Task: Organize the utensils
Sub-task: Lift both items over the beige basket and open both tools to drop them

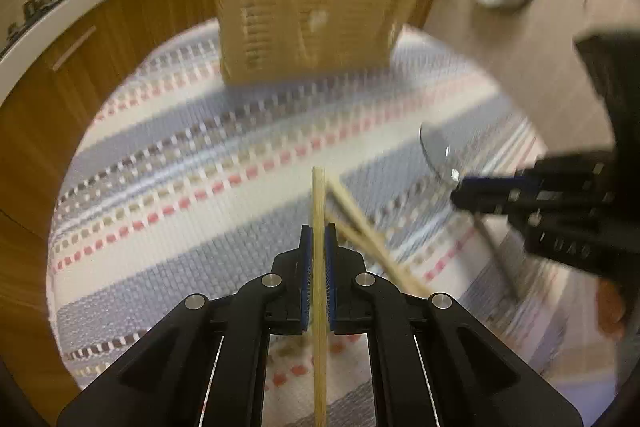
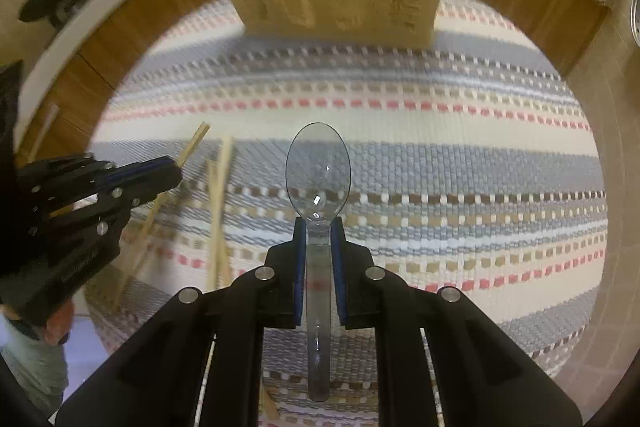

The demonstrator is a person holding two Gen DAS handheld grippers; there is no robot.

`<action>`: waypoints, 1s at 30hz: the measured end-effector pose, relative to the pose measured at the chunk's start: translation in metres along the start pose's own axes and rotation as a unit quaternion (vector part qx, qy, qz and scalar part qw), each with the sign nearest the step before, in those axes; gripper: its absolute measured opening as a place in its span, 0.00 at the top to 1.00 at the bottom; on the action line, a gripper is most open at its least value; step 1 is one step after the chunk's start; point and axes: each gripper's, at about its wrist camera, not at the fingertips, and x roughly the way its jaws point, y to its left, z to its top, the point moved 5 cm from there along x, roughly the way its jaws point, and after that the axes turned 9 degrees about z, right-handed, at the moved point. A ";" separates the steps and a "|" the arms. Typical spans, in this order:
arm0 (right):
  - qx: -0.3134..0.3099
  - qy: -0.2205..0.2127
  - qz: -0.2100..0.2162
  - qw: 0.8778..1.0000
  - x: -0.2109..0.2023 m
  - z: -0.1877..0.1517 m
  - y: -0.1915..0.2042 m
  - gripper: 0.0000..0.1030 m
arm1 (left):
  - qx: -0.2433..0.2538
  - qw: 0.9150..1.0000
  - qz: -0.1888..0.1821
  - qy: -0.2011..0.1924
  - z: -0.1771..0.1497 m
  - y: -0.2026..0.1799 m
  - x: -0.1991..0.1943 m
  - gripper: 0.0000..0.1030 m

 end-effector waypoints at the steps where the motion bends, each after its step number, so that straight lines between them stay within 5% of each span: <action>1: -0.003 -0.014 0.005 1.000 -0.007 0.001 0.001 0.90 | -0.013 0.999 -0.012 -0.028 0.007 0.002 -0.010 0.97; 10: -0.035 -0.189 0.039 0.981 -0.099 0.046 0.017 0.90 | -0.079 0.973 -0.046 -0.211 0.080 0.012 -0.089 0.97; 17: -0.061 -0.314 0.027 0.947 -0.155 0.112 0.029 0.90 | -0.124 0.925 -0.052 -0.355 0.157 0.023 -0.134 0.97; 25: -0.071 -0.433 0.004 0.899 -0.187 0.173 -0.003 0.90 | -0.188 0.866 -0.034 -0.461 0.207 0.007 -0.139 0.96; 30: -0.063 -0.467 -0.008 0.882 -0.173 0.197 -0.025 0.90 | -0.221 0.848 0.000 -0.482 0.221 0.007 -0.117 0.96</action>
